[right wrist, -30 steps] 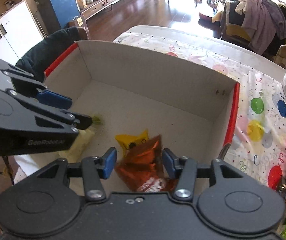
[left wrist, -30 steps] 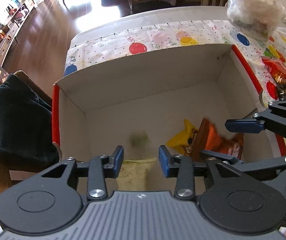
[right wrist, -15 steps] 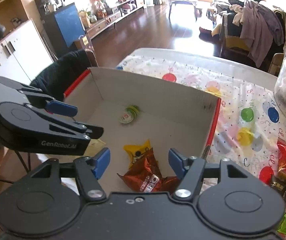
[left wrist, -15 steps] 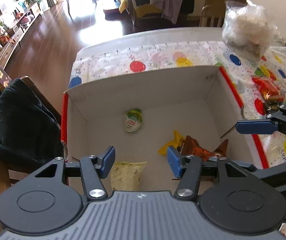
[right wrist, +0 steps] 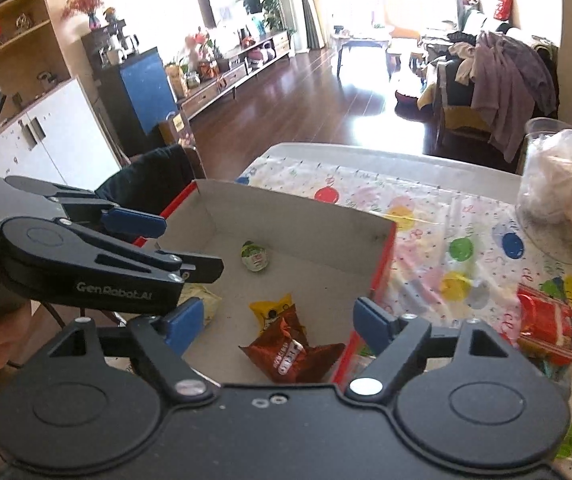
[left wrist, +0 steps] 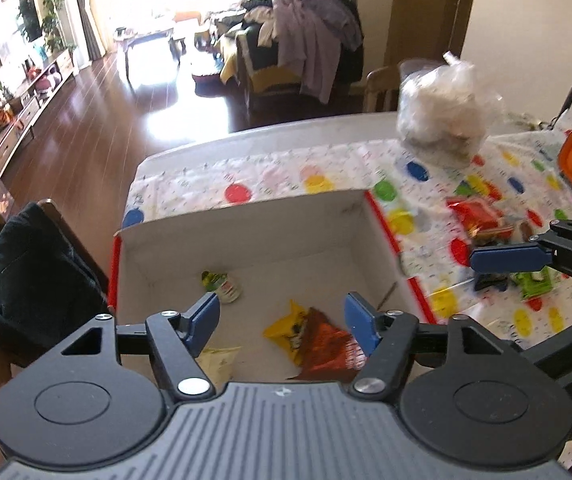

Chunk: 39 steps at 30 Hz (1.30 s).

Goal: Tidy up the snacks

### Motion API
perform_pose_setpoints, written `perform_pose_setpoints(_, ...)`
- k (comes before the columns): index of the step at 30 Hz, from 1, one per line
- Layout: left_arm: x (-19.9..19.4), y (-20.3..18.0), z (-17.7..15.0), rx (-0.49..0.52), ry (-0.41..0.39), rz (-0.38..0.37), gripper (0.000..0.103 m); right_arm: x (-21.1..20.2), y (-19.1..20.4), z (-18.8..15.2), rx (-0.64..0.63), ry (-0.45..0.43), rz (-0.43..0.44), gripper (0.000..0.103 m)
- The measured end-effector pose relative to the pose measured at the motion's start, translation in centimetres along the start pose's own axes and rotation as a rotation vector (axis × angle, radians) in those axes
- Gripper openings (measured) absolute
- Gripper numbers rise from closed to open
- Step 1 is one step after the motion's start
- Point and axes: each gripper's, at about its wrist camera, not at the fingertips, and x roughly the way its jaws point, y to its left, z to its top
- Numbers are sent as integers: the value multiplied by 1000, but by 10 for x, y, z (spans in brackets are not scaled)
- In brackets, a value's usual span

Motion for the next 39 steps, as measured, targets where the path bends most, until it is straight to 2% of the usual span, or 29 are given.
perform_pose_setpoints(9, -20, -45, -1, 5, -76, -31, 77, -45, -39, -19, 34, -77, -27, 91)
perform_pose_setpoints(13, -16, -73, -1, 19, -85, -59, 79, -62, -62, -31, 42, -99, -53, 99)
perform_pose_setpoints(20, -1, -119, 0, 28, -92, -92, 83, -88, -108, -57, 56, -98, -119, 103)
perform_pose_setpoints(28, 32, -175, 3, 54, -38, -131, 83, -98, -175, -86, 78, -38, -188, 103)
perform_pose_setpoints(35, 68, -220, 10, 92, 9, -153, 83, -96, -234, -96, 134, -11, -219, 103)
perform_pose_setpoints(39, 98, -235, 15, 102, 71, -163, 83, -86, -261, -99, 183, 15, -225, 103)
